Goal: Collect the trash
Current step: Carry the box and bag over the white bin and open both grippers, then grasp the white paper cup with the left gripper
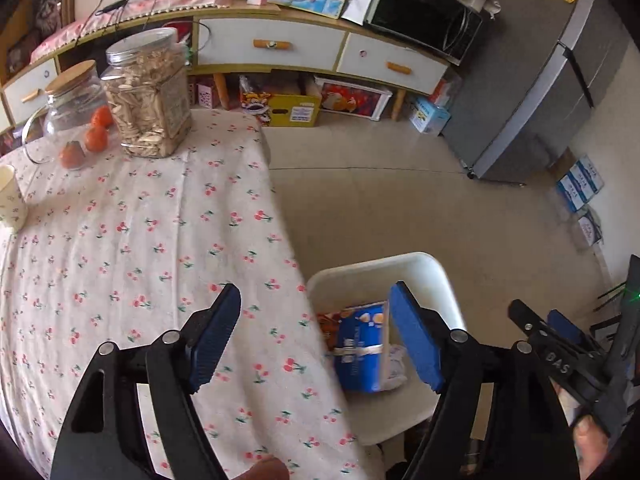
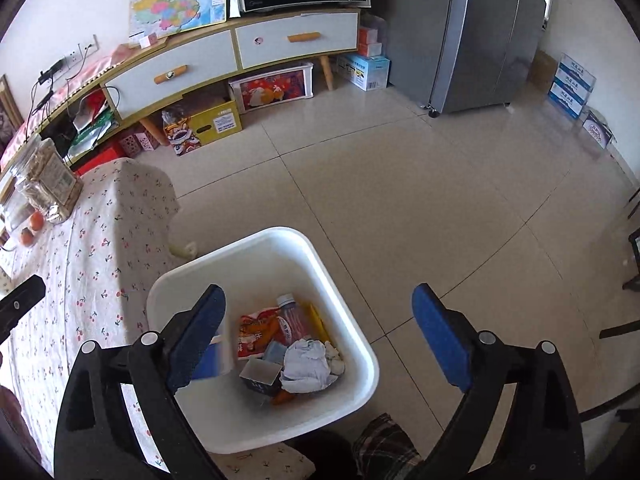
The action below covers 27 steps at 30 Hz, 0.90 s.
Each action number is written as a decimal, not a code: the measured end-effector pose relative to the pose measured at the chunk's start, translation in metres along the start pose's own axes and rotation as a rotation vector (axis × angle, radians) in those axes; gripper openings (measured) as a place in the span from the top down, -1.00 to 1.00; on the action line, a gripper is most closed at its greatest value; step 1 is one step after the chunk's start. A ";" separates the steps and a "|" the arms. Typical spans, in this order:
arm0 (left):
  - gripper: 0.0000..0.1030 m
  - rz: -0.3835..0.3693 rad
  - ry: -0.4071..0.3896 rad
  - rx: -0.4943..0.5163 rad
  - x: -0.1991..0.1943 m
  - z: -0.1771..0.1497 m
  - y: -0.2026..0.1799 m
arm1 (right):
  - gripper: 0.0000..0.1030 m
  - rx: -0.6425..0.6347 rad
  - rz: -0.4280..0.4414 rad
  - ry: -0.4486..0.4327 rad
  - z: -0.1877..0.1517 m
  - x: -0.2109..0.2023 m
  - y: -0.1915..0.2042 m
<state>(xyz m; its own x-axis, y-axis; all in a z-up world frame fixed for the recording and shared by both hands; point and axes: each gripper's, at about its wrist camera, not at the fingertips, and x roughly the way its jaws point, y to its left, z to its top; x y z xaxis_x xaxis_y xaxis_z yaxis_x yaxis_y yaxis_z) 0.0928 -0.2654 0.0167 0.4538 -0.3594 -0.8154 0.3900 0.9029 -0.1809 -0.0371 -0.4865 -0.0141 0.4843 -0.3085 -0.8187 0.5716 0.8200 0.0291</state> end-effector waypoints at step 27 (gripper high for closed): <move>-0.51 0.425 -0.090 0.018 0.042 0.059 0.339 | -0.83 -0.215 0.021 0.052 0.000 0.023 0.120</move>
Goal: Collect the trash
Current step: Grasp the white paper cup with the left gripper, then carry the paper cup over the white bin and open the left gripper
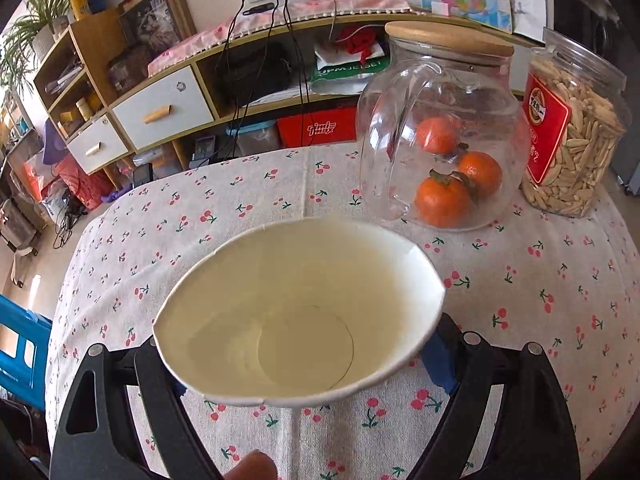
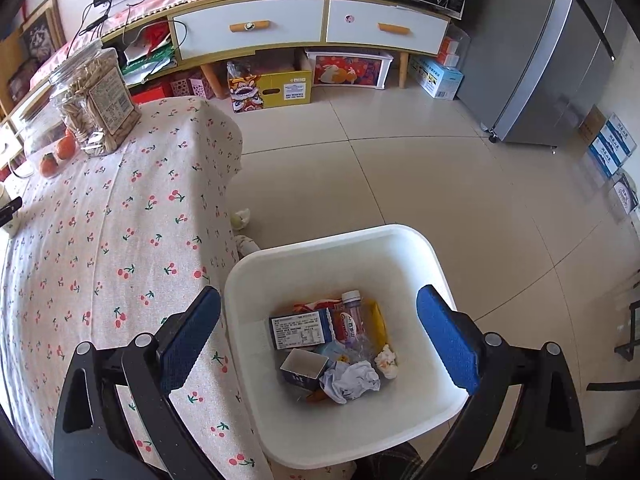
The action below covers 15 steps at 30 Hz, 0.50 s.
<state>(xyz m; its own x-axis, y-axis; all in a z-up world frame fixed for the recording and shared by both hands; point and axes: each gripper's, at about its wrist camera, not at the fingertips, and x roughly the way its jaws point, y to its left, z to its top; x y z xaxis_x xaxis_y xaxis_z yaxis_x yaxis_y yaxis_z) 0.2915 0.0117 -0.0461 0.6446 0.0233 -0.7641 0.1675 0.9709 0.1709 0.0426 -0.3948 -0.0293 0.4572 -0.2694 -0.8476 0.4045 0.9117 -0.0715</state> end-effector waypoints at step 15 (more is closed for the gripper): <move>-0.12 -0.183 -0.103 -0.042 -0.123 -0.010 -0.097 | -0.83 0.133 0.028 -0.135 -0.015 -0.047 -0.063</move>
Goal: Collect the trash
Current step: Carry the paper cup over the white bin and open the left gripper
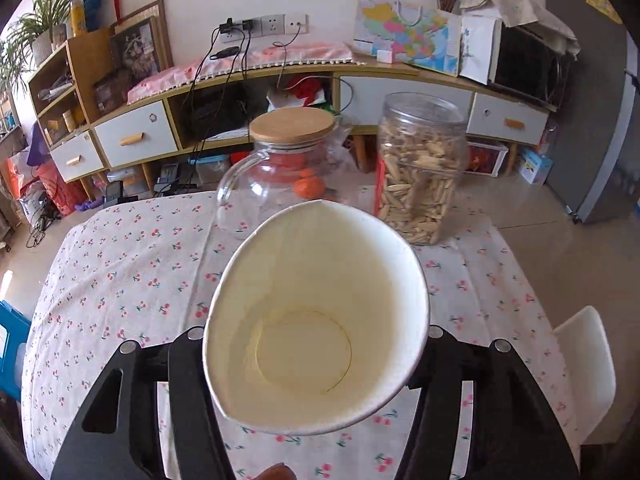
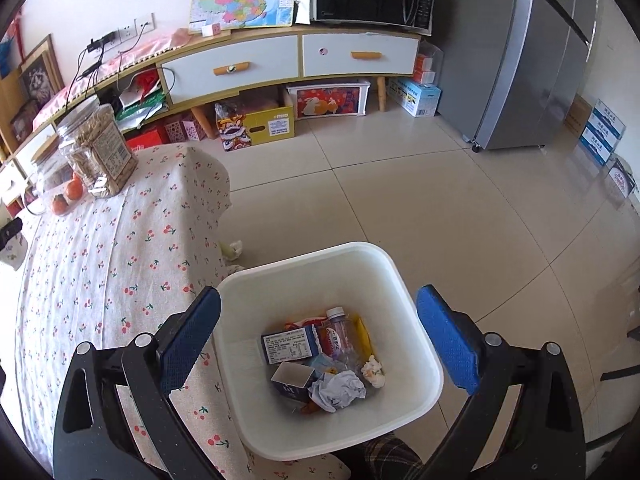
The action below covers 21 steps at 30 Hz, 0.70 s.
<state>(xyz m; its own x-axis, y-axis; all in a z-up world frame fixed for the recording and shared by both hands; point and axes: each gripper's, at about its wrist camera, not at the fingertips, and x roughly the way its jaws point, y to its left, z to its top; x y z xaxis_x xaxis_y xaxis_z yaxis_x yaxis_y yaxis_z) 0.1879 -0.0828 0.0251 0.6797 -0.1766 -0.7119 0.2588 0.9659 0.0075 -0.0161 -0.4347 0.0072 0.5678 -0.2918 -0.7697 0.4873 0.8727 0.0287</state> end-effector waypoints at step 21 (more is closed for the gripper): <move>-0.87 -0.142 -0.051 0.039 -0.099 -0.052 -0.202 | -0.86 0.173 -0.052 -0.131 -0.057 -0.056 -0.055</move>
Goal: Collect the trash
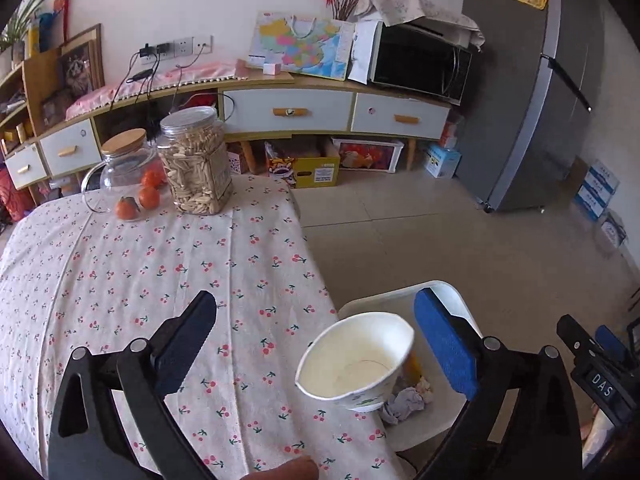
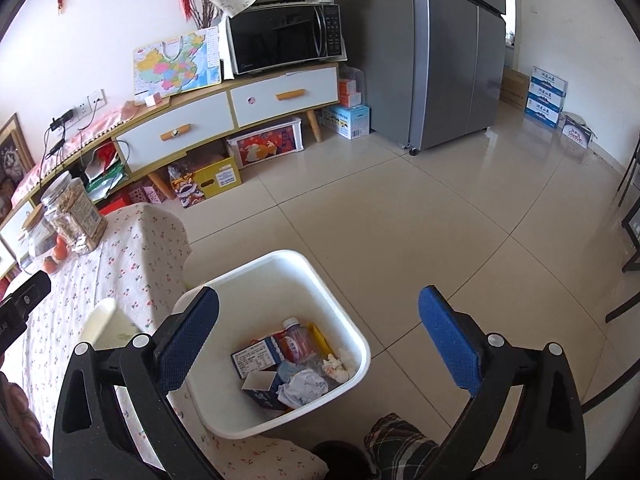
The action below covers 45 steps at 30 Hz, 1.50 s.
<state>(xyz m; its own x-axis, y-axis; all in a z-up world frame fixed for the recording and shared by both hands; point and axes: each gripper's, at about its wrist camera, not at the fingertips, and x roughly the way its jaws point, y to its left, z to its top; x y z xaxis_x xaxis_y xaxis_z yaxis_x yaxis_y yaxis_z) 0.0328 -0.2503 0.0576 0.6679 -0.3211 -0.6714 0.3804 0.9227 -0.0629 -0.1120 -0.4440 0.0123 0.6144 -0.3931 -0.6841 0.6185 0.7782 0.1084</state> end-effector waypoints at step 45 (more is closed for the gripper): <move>-0.83 0.093 0.006 -0.118 -0.049 -0.069 0.097 | -0.86 -0.240 0.017 -0.186 -0.059 -0.039 0.105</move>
<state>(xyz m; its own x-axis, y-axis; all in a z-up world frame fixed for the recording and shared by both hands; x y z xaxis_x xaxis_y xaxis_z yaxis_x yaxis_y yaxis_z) -0.0070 -0.1302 0.0331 0.6923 -0.2323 -0.6831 0.2388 0.9672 -0.0869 -0.1004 -0.3179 0.0080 0.7168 -0.4447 -0.5371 0.4873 0.8704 -0.0702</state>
